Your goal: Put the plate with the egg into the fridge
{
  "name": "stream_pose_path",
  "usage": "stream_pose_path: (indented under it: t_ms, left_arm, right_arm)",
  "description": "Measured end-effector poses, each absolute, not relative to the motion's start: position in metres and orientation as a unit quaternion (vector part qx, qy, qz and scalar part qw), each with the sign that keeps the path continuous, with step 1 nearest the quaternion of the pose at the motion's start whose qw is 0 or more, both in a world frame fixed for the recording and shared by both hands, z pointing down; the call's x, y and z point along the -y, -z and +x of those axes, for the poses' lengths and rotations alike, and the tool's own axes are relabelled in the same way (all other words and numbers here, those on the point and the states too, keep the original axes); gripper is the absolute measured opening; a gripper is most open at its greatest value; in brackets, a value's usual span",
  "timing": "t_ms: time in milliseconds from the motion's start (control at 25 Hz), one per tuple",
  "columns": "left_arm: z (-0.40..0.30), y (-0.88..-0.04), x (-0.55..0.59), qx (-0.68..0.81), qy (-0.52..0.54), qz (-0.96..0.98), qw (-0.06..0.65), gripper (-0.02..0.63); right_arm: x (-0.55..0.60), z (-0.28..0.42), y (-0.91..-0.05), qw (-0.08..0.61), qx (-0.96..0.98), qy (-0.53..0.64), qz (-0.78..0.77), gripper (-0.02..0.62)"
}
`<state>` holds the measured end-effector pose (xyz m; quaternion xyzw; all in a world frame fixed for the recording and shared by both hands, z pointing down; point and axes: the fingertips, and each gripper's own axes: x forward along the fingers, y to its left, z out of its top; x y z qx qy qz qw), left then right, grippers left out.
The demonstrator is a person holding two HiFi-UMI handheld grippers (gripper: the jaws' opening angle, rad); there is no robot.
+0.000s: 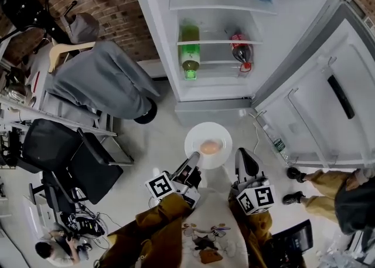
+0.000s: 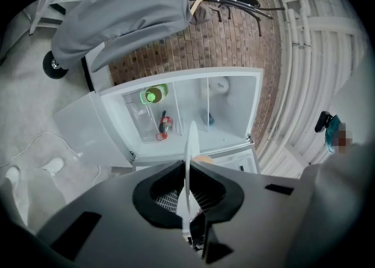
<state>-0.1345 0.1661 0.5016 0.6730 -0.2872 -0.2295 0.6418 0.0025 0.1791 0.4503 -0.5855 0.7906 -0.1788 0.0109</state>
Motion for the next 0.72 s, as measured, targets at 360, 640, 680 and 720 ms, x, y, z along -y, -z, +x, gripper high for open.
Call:
stream_pose_path:
  t_ms: [360, 640, 680, 720]
  left_arm:
    - [-0.115, -0.505, -0.093, 0.302, 0.225, 0.665, 0.645, 0.026]
    - [-0.091, -0.492, -0.028, 0.308, 0.228, 0.671, 0.634, 0.026]
    - [-0.087, -0.491, -0.021, 0.308, 0.228, 0.672, 0.633, 0.026]
    - [-0.084, -0.49, -0.013, 0.309, 0.228, 0.673, 0.632, 0.026]
  right_arm:
    - [-0.104, 0.024, -0.454, -0.016, -0.801, 0.167, -0.575, 0.006]
    - [-0.044, 0.046, -0.436, -0.028, -0.809, 0.13, -0.572, 0.006]
    - [-0.036, 0.048, -0.433, -0.03, -0.812, 0.122, -0.57, 0.006]
    - [-0.029, 0.049, -0.431, -0.034, -0.814, 0.114, -0.568, 0.006]
